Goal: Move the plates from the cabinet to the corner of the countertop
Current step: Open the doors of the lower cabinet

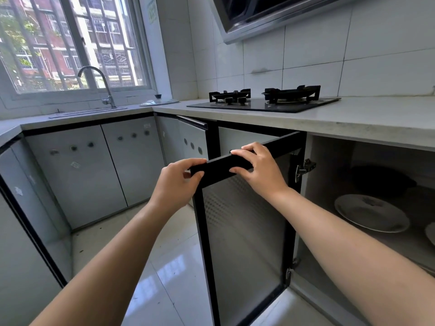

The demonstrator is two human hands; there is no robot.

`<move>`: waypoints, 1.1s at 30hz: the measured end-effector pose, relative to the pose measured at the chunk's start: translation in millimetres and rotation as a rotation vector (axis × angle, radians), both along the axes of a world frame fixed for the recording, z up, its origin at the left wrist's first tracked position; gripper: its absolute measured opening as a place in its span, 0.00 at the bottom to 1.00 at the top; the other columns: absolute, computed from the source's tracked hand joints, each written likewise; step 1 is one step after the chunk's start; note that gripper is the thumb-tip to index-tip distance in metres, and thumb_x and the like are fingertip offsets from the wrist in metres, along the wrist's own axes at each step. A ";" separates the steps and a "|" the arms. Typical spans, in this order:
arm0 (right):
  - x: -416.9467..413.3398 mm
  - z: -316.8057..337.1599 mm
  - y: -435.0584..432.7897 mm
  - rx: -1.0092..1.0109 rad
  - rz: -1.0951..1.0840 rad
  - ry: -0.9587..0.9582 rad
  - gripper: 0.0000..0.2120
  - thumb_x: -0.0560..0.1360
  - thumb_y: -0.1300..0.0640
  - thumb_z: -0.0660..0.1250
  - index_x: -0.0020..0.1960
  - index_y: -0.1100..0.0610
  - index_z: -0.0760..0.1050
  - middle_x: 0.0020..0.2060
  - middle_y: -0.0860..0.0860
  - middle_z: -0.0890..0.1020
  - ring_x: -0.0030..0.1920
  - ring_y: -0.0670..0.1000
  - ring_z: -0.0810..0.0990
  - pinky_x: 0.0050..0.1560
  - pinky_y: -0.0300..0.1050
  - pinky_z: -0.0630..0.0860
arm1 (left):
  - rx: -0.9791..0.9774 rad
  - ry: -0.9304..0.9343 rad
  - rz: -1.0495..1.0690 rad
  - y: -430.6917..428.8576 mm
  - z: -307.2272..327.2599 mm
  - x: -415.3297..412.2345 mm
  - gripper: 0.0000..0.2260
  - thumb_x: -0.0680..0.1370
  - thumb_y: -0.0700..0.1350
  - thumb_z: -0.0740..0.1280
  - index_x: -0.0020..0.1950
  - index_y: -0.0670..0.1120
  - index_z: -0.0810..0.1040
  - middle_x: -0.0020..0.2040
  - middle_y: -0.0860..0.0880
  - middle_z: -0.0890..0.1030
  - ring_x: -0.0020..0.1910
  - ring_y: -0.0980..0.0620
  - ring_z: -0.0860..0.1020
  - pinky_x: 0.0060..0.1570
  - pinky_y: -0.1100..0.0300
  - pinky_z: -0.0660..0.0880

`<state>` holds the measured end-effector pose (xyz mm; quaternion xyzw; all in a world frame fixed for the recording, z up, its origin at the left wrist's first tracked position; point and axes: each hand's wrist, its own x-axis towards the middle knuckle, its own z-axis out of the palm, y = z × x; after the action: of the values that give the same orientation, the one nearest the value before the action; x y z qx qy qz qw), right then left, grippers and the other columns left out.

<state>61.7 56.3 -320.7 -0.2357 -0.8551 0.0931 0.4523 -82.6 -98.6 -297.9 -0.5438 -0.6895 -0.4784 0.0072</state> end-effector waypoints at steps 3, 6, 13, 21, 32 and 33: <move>2.1 0.2 -3.0 -0.022 -0.001 0.001 0.21 0.70 0.52 0.72 0.61 0.54 0.77 0.54 0.54 0.76 0.59 0.52 0.72 0.58 0.36 0.63 | -0.032 0.155 0.003 -1.2 -1.4 3.5 0.14 0.77 0.39 0.64 0.63 0.48 0.76 0.54 0.52 0.79 0.49 0.54 0.78 0.52 0.62 0.76; 7.6 -0.7 -7.5 -0.069 0.019 -0.009 0.23 0.71 0.52 0.71 0.64 0.52 0.74 0.59 0.53 0.74 0.63 0.51 0.71 0.61 0.36 0.63 | -0.069 0.302 0.034 -2.2 -1.3 9.4 0.15 0.78 0.40 0.61 0.64 0.48 0.74 0.59 0.51 0.77 0.53 0.51 0.76 0.55 0.55 0.76; 41.5 -8.6 -16.2 -0.136 0.095 -0.075 0.28 0.72 0.50 0.70 0.70 0.51 0.67 0.72 0.50 0.65 0.72 0.49 0.61 0.68 0.40 0.57 | -0.149 0.448 0.132 -2.7 7.1 36.1 0.17 0.78 0.49 0.62 0.66 0.49 0.72 0.64 0.51 0.74 0.53 0.50 0.76 0.51 0.57 0.75; 140.8 -37.9 3.4 -0.208 0.085 -0.087 0.26 0.72 0.48 0.69 0.68 0.50 0.69 0.68 0.48 0.70 0.69 0.47 0.66 0.67 0.39 0.61 | -0.122 0.598 0.187 21.7 5.9 108.6 0.19 0.77 0.52 0.62 0.66 0.48 0.72 0.65 0.47 0.73 0.66 0.44 0.69 0.68 0.43 0.64; 318.8 -104.2 65.2 -0.387 -0.127 -0.178 0.23 0.71 0.51 0.71 0.65 0.53 0.73 0.66 0.49 0.72 0.66 0.47 0.70 0.60 0.28 0.59 | -0.316 0.551 -0.024 105.0 -76.5 248.4 0.19 0.76 0.53 0.62 0.67 0.50 0.70 0.66 0.50 0.72 0.65 0.46 0.71 0.64 0.42 0.67; 332.4 -109.4 68.5 -0.400 -0.145 -0.181 0.23 0.71 0.51 0.71 0.65 0.53 0.74 0.65 0.49 0.73 0.65 0.47 0.70 0.60 0.28 0.58 | -0.339 0.545 -0.049 111.9 -83.2 259.4 0.19 0.77 0.53 0.61 0.67 0.50 0.70 0.66 0.50 0.71 0.65 0.46 0.71 0.64 0.41 0.66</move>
<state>394.1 124.7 -430.1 -0.3887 -0.8376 0.2065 0.3234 176.9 13.3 -381.1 -0.6617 -0.7188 -0.1937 0.0896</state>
